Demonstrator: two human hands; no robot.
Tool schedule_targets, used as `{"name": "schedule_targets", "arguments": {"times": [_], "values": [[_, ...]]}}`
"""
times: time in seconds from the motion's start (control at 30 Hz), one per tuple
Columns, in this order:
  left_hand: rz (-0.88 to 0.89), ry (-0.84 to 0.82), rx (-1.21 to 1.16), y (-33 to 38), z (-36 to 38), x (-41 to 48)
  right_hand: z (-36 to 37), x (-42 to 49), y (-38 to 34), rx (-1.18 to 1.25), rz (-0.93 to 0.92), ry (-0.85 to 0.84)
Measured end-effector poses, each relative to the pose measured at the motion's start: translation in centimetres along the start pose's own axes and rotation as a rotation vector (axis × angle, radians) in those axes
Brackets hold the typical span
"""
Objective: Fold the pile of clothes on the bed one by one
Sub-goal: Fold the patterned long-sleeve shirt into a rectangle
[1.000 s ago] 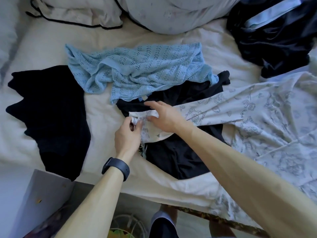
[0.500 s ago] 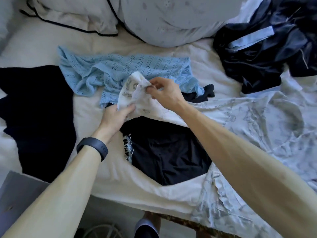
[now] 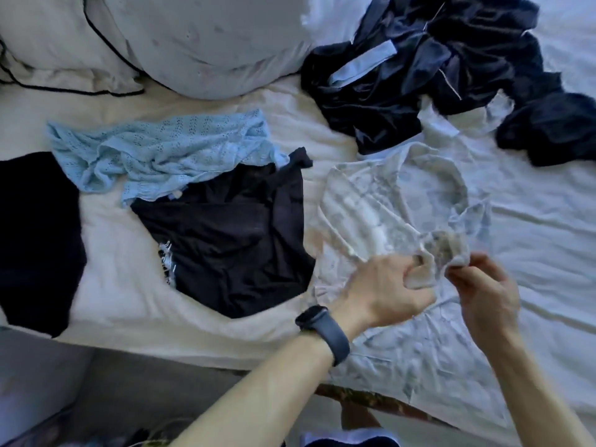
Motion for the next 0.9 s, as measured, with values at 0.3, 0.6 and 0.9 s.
{"name": "schedule_targets", "arguments": {"times": [0.3,0.6,0.9], "values": [[-0.032,-0.589,0.653,-8.9,24.5,-1.7,-18.7,4.4,19.2,-0.332,0.598,0.116],[-0.181,0.294,0.882,-14.7,7.0,5.6,-19.7,4.6,19.6,-0.618,0.409,0.239],[-0.330,0.253,0.962,-17.4,1.0,12.3,-14.3,8.1,13.9,-1.079,0.056,0.225]]}}
Point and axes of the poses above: each hand's wrist, its own x-axis towards the middle knuckle, its own z-axis out of the palm, y = z × x, the point moved 8 cm from there along x, towards the middle knuckle, and after that the axes turned 9 degrees about y, right-handed, at the moved point
